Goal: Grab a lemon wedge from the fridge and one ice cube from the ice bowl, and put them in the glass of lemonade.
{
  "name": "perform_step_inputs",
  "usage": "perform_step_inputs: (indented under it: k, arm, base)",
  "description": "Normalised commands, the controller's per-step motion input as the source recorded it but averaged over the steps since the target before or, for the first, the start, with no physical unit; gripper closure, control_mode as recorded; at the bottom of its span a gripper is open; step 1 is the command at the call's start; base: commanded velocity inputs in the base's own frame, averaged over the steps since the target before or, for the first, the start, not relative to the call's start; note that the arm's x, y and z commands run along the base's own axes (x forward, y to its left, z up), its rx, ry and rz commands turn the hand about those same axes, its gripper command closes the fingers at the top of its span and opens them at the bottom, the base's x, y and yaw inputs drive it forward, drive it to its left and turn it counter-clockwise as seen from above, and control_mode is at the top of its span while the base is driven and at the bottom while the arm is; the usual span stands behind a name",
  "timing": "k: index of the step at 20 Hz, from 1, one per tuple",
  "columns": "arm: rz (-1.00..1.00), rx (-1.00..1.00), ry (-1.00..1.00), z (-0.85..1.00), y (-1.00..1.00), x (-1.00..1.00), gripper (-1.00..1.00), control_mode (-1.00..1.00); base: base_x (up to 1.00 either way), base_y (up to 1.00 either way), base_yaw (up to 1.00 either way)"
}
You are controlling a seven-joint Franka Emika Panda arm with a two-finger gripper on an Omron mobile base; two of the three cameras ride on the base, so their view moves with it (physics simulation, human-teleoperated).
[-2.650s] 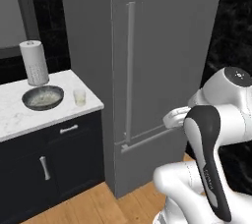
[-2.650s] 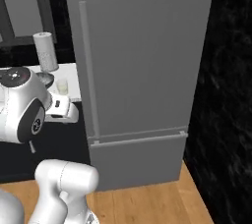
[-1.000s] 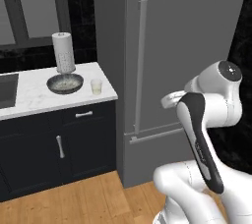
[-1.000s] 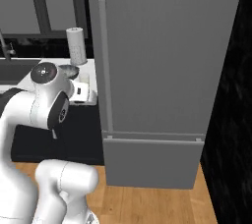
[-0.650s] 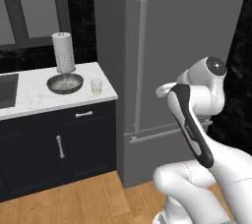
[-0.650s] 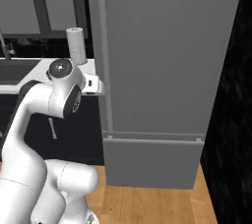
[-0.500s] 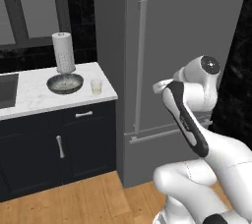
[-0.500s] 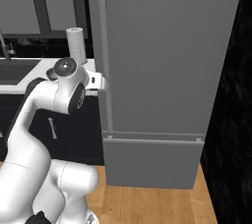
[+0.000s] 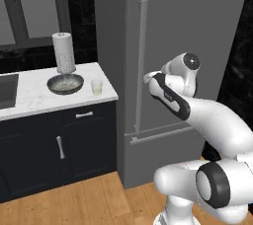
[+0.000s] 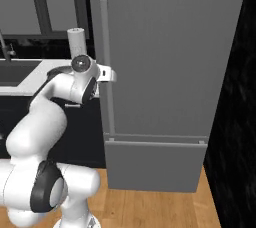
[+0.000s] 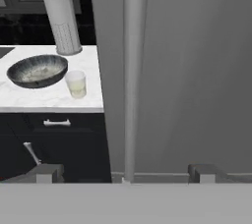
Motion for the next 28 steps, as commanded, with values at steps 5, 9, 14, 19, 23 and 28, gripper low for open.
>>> perform_step_inputs:
  k: [5, 9, 14, 19, 23, 28]
  arm:
    - [0.03, 0.04, 0.00, 0.02, 0.05, 1.00, -1.00, -1.00]
    - [0.04, 0.00, -0.01, -0.02, 0.13, 0.84, -1.00, -1.00]
    - [0.04, 0.00, -0.08, -0.36, 0.19, 0.79, -1.00, -1.00]
    - [0.00, 0.00, -0.15, -0.37, -0.01, 0.77, -1.00, -1.00]
    - [0.00, 0.00, -0.10, -0.30, -0.09, 0.77, -1.00, -1.00]
    - [0.00, 0.00, -0.01, -0.17, -0.33, 0.96, -1.00, -1.00]
  base:
    - [0.00, 0.00, 0.00]
    - [0.00, 0.00, 0.00]
    - [0.00, 0.00, 0.00]
    - [0.00, 0.00, 0.00]
    - [0.00, 0.00, 0.00]
    - [0.00, 0.00, 0.00]
